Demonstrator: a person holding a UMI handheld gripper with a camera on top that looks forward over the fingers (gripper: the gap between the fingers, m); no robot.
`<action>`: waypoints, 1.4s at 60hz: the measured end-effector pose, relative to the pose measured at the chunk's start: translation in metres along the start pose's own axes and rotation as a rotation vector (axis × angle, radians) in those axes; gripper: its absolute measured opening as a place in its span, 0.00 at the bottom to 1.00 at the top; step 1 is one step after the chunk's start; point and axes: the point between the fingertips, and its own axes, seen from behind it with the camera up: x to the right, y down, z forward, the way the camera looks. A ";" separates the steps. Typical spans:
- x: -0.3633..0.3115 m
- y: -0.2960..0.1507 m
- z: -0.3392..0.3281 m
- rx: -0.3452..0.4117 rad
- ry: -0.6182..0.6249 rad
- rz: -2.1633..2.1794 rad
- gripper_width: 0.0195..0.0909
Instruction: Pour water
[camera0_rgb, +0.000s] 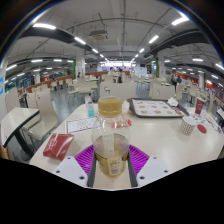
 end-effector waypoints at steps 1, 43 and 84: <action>-0.001 0.000 0.001 0.003 -0.001 -0.006 0.39; 0.064 -0.169 -0.001 0.124 -0.241 0.481 0.27; 0.219 -0.127 0.093 -0.152 -0.517 1.942 0.27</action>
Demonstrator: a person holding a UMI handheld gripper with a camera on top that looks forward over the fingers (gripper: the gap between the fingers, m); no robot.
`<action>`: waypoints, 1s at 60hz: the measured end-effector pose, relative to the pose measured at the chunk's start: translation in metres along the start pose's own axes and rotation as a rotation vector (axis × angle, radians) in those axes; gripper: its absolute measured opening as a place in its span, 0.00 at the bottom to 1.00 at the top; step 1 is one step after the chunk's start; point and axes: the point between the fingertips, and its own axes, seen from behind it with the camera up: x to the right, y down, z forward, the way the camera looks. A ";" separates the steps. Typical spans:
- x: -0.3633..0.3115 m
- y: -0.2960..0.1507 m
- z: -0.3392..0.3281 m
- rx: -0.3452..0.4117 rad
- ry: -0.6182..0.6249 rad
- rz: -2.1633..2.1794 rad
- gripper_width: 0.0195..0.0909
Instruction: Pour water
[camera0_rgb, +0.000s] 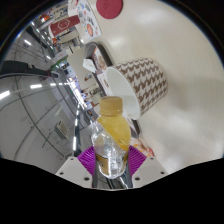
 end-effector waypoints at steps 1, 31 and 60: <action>-0.002 0.001 0.001 -0.008 -0.001 0.001 0.26; -0.141 -0.049 -0.066 0.128 0.208 -1.278 0.27; -0.090 -0.263 -0.132 0.373 0.609 -1.833 0.27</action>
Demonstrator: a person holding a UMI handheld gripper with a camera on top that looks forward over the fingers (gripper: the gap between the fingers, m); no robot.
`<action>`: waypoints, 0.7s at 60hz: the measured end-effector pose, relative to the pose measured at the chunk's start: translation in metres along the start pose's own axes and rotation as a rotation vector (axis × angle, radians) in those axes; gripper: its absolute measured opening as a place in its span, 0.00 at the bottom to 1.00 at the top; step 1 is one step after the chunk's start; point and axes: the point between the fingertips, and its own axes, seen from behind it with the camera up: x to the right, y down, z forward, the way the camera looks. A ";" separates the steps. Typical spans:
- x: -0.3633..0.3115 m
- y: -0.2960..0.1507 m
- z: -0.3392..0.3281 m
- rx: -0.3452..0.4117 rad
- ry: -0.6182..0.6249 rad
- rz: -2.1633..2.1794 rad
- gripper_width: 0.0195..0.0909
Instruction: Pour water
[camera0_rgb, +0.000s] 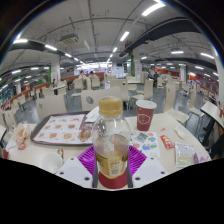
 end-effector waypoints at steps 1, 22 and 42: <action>0.002 0.004 0.001 -0.004 0.005 -0.006 0.26; 0.005 0.031 0.005 -0.010 -0.015 -0.045 0.38; 0.007 0.049 -0.059 -0.182 0.041 -0.032 0.92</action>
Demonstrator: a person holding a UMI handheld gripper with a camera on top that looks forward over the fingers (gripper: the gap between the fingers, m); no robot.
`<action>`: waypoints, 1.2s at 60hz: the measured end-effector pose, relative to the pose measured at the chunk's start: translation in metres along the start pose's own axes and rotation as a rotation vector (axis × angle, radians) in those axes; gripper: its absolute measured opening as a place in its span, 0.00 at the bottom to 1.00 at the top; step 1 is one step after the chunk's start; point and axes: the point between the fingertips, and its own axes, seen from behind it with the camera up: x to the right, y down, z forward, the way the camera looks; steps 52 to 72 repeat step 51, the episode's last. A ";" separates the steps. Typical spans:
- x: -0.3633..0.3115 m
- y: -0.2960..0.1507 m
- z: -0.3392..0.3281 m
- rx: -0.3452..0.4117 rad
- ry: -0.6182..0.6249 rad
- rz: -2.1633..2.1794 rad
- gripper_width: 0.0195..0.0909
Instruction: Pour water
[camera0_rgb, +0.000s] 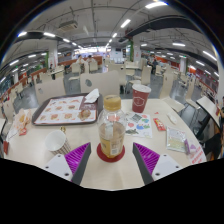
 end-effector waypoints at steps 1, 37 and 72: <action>-0.001 0.002 -0.008 -0.008 0.005 -0.002 0.92; -0.070 0.024 -0.223 -0.075 -0.047 -0.011 0.92; -0.063 0.027 -0.232 -0.084 -0.033 -0.066 0.92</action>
